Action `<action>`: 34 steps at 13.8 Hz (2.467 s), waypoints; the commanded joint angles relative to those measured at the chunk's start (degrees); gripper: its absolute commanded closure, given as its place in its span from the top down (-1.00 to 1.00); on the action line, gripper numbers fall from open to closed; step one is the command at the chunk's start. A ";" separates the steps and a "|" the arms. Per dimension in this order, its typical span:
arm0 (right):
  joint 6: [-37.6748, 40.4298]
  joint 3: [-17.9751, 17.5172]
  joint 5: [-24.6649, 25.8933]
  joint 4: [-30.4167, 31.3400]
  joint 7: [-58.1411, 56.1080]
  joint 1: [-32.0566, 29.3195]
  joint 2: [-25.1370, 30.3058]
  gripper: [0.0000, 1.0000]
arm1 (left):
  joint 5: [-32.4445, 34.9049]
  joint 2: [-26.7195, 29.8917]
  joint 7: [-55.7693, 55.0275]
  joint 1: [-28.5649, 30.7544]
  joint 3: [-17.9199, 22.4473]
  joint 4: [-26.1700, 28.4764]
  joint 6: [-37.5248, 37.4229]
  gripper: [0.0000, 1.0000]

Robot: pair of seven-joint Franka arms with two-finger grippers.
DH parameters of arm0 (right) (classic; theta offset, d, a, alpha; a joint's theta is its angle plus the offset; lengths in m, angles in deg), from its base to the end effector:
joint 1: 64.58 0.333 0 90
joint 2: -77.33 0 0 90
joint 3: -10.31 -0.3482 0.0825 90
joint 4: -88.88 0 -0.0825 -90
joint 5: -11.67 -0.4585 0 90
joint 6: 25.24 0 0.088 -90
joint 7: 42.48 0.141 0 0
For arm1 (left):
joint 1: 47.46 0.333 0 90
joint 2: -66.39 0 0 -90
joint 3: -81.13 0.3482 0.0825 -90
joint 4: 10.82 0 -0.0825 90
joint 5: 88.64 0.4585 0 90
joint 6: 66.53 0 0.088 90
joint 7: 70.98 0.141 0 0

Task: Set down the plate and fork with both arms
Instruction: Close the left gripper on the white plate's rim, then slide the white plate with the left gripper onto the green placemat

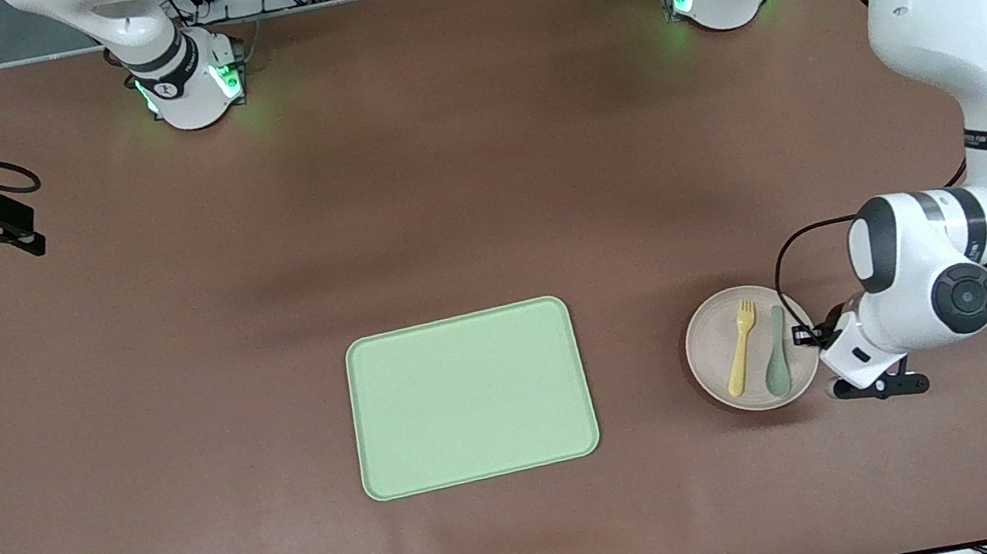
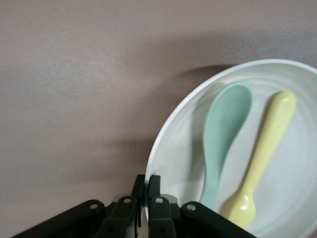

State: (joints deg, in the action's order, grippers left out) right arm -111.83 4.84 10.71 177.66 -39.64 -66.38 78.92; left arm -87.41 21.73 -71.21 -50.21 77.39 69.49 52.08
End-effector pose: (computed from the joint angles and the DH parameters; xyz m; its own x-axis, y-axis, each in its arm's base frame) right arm 0.6118 0.0425 0.6463 0.9998 0.0154 -0.0113 0.0153 -0.9998 -0.0135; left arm 0.7944 -0.0806 0.1786 0.9884 -0.1050 -0.1093 -0.1025 -0.9943 0.0278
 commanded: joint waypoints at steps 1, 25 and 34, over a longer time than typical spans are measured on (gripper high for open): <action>0.90 -0.07 -0.71 -1.15 -0.55 -0.31 -0.27 1.00 | 0.62 5.97 -1.27 0.29 -0.13 3.26 -3.37 -1.00; 0.98 -0.16 -0.71 -1.15 -0.55 -0.22 -0.27 1.00 | -4.82 3.97 -35.99 -19.66 -8.39 2.66 3.28 -1.00; 0.98 -0.16 -0.71 -1.06 -0.55 -0.13 -0.27 1.00 | -5.09 -1.83 -45.48 -24.06 -7.86 1.25 17.53 -1.00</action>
State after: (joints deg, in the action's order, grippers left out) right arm -111.72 4.79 10.66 177.62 -39.64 -66.36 78.92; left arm -91.50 21.36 -115.31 -72.83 68.66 72.76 67.92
